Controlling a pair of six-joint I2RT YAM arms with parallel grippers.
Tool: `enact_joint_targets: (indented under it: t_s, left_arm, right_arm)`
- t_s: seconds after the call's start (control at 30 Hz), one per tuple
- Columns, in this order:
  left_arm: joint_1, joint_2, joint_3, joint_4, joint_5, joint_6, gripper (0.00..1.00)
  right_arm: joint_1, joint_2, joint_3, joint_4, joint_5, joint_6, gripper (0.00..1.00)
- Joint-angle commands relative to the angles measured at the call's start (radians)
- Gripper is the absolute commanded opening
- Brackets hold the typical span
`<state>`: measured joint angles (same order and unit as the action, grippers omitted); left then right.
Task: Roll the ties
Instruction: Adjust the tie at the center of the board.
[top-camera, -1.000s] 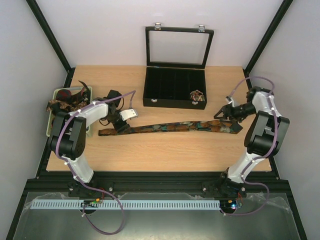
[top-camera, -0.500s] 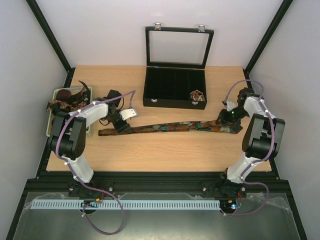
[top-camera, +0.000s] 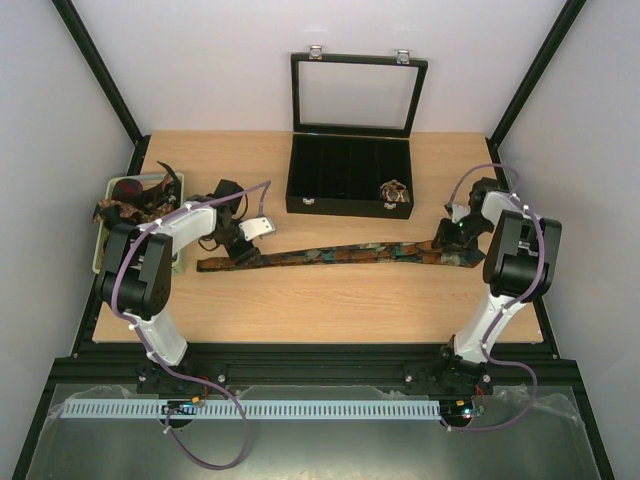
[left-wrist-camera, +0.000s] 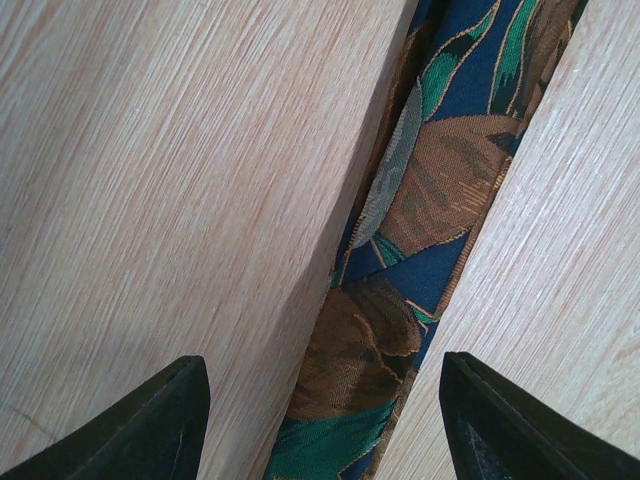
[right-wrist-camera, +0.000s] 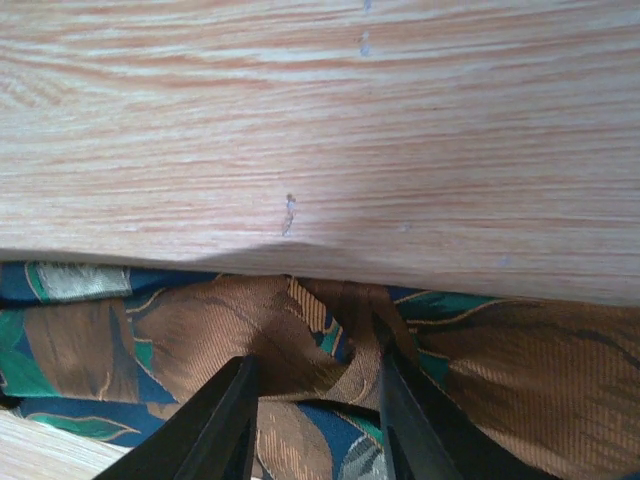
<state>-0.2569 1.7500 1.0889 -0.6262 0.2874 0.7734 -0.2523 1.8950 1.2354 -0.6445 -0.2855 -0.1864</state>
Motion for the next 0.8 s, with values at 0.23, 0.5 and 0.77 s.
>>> enact_joint_targets:
  t_s: [0.23, 0.5, 0.77]
  left_arm:
    - [0.007, -0.016, 0.008, -0.021, -0.004, 0.004, 0.66]
    - [0.018, -0.018, 0.012, -0.027, -0.011, 0.006, 0.66]
    - [0.045, -0.013, 0.014, -0.029, -0.012, 0.016, 0.66]
  right_arm:
    - [0.007, 0.014, 0.078, -0.049, -0.057, 0.015, 0.02]
    - [0.003, -0.071, 0.064, -0.168, 0.001, -0.052, 0.01]
    - [-0.008, -0.086, -0.078, -0.084, 0.070, -0.040, 0.01]
